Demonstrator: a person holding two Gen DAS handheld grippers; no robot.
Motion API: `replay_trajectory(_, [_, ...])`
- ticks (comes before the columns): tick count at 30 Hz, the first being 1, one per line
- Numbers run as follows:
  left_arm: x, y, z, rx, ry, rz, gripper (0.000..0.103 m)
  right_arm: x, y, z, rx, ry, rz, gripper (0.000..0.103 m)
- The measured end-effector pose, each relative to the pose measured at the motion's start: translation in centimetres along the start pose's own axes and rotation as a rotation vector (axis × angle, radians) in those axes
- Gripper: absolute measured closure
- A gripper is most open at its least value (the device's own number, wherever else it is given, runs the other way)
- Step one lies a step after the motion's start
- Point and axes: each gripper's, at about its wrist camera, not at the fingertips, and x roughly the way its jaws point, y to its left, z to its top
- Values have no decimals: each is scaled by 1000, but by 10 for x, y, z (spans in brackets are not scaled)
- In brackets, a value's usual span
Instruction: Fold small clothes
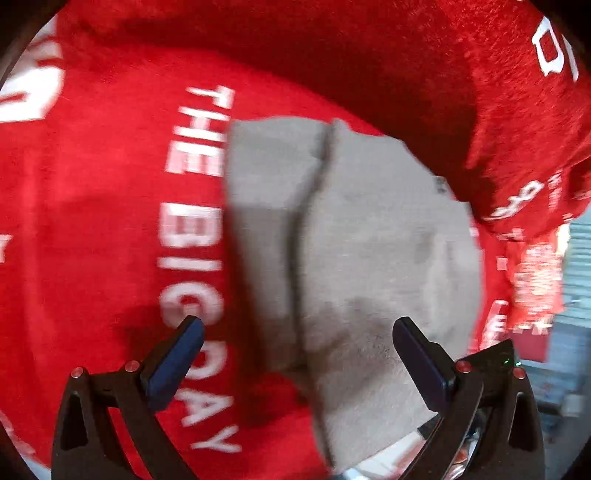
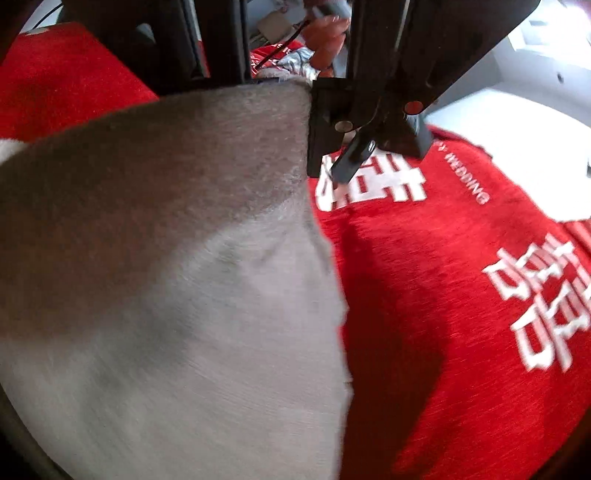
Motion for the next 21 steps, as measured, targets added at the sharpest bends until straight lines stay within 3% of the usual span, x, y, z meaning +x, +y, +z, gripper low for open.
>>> replay_trajectory(6, [39, -41, 13, 14, 45, -130, 1, -6, 36, 3, -152, 43, -13, 93])
replay_trajectory(7, [35, -56, 14, 33, 46, -139, 8, -6, 38, 2, -169, 50, -27, 93])
replay_trajectory(8, [33, -67, 14, 64, 38, -124, 23, -5, 39, 1, -182, 56, -41, 94])
replay_trajectory(11, [39, -81, 15, 142, 39, -33, 44, -4, 28, -4, -171, 84, -93, 93])
replay_trajectory(14, [49, -93, 15, 152, 58, 5, 44, -3, 16, -9, -169, 132, -183, 89])
replay_trajectory(16, [48, -90, 10, 153, 64, 48, 44, -4, 9, -14, -217, 214, -303, 87])
replay_trajectory(19, [48, -86, 8, 134, 62, 55, 44, -15, 8, -17, -290, 267, -427, 54])
replay_trajectory(21, [48, -89, 9, 128, 62, 63, 44, -31, 14, -13, -340, 267, -463, 49])
